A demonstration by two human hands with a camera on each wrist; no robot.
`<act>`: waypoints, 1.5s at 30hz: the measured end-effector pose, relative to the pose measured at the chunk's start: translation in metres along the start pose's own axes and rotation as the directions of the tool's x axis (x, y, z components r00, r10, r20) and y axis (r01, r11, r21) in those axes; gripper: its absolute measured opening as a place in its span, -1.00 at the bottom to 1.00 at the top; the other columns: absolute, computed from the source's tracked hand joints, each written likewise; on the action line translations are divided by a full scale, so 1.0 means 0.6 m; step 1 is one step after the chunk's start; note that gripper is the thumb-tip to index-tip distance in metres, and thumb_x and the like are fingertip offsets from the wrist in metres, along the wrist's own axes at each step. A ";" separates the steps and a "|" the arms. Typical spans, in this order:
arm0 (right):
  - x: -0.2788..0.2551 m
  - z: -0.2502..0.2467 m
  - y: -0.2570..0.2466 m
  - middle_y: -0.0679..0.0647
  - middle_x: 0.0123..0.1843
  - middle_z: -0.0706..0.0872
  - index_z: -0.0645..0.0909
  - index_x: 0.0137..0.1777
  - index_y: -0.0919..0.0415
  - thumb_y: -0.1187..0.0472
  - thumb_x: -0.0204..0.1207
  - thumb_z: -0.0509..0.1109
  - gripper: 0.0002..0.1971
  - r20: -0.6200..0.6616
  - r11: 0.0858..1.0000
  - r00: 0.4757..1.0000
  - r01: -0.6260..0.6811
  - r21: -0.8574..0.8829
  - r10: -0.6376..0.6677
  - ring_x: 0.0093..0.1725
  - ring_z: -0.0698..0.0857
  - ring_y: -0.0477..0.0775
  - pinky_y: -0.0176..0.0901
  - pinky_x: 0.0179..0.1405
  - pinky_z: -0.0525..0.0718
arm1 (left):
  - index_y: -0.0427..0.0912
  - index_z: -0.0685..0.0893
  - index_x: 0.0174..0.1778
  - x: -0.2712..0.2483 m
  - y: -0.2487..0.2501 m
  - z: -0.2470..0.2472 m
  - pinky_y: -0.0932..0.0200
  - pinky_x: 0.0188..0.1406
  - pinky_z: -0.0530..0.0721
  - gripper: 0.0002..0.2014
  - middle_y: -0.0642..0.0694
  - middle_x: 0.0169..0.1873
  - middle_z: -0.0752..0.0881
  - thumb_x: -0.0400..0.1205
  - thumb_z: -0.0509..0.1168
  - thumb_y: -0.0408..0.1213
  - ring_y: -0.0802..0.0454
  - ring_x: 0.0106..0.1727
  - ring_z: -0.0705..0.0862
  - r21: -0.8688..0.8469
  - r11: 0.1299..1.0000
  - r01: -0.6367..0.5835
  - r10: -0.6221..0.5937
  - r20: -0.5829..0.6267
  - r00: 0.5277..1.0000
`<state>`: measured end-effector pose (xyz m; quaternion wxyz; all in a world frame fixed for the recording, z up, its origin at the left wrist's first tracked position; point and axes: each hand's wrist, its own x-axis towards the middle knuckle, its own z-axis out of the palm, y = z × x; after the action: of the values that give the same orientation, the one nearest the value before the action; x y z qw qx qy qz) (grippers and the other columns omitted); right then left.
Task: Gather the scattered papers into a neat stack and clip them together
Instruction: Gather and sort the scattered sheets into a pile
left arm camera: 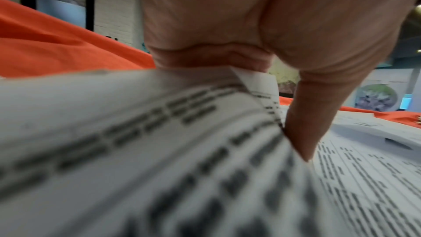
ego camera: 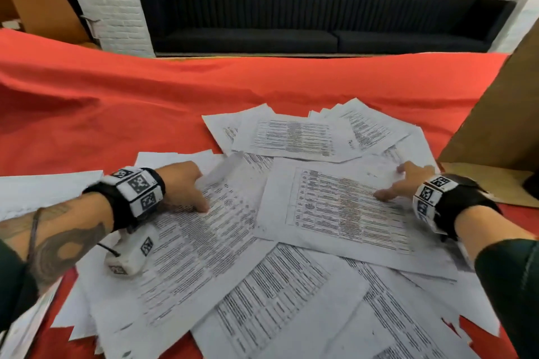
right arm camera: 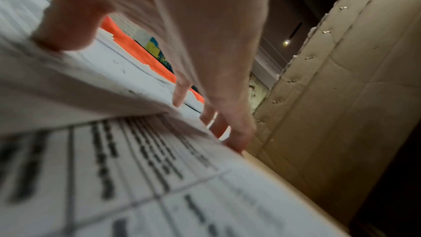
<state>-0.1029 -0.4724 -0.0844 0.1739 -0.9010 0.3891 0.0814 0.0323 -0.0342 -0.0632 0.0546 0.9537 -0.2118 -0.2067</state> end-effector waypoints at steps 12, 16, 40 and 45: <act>-0.110 -0.040 -0.103 -0.24 -0.36 0.57 0.78 -0.09 -0.04 0.50 0.28 0.66 -0.60 -0.233 0.802 0.841 0.538 0.260 -0.488 -0.43 0.53 -0.20 -0.36 -0.41 0.51 | 0.01 0.83 -0.08 -0.032 0.023 0.012 0.07 0.02 0.76 -0.90 0.04 -0.11 0.89 0.58 0.56 -0.08 -0.03 -0.04 0.86 -0.461 0.865 -0.197 0.125 -0.182 0.975; -0.159 -0.096 -0.108 0.02 -0.17 0.72 0.71 0.25 -0.05 0.52 0.30 0.66 -0.40 -0.365 0.707 0.781 0.619 0.343 -0.507 -0.38 0.68 -0.17 -0.41 -0.48 0.63 | -0.07 0.85 -0.08 -0.057 0.030 -0.006 0.04 -0.05 0.83 -0.87 0.05 -0.20 0.91 0.54 0.61 -0.15 0.02 -0.14 0.89 -0.630 0.711 -0.312 0.110 -0.338 0.935; -0.269 -0.173 -0.128 0.09 -0.19 0.89 0.71 0.05 0.30 0.38 0.29 0.66 -0.67 -0.300 0.001 0.944 0.303 0.953 -0.140 -0.21 0.89 0.03 -0.02 -0.10 0.86 | -0.08 0.76 -0.41 -0.102 -0.012 -0.011 0.00 -0.29 0.47 -0.53 0.01 -0.51 0.60 0.23 0.34 0.31 0.01 -0.36 0.54 -0.638 0.703 -0.314 -0.015 -0.454 0.891; -0.257 -0.030 -0.153 0.29 0.13 0.75 0.62 0.24 0.45 0.50 0.45 0.45 -0.66 -0.115 0.129 0.986 0.131 0.983 -0.122 0.06 0.77 0.30 0.34 0.26 0.75 | -0.04 0.44 -1.01 -0.184 0.056 -0.054 0.17 -0.20 0.56 -0.07 0.22 -0.89 0.45 0.86 0.06 -0.26 0.01 -0.37 0.61 -0.842 0.449 -0.300 -0.089 -0.376 0.922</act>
<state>-0.1412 -0.3166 -0.0014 0.7258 -0.5962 0.2705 -0.2112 -0.0583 -0.0168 0.0135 0.5949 0.7886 -0.1188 -0.1005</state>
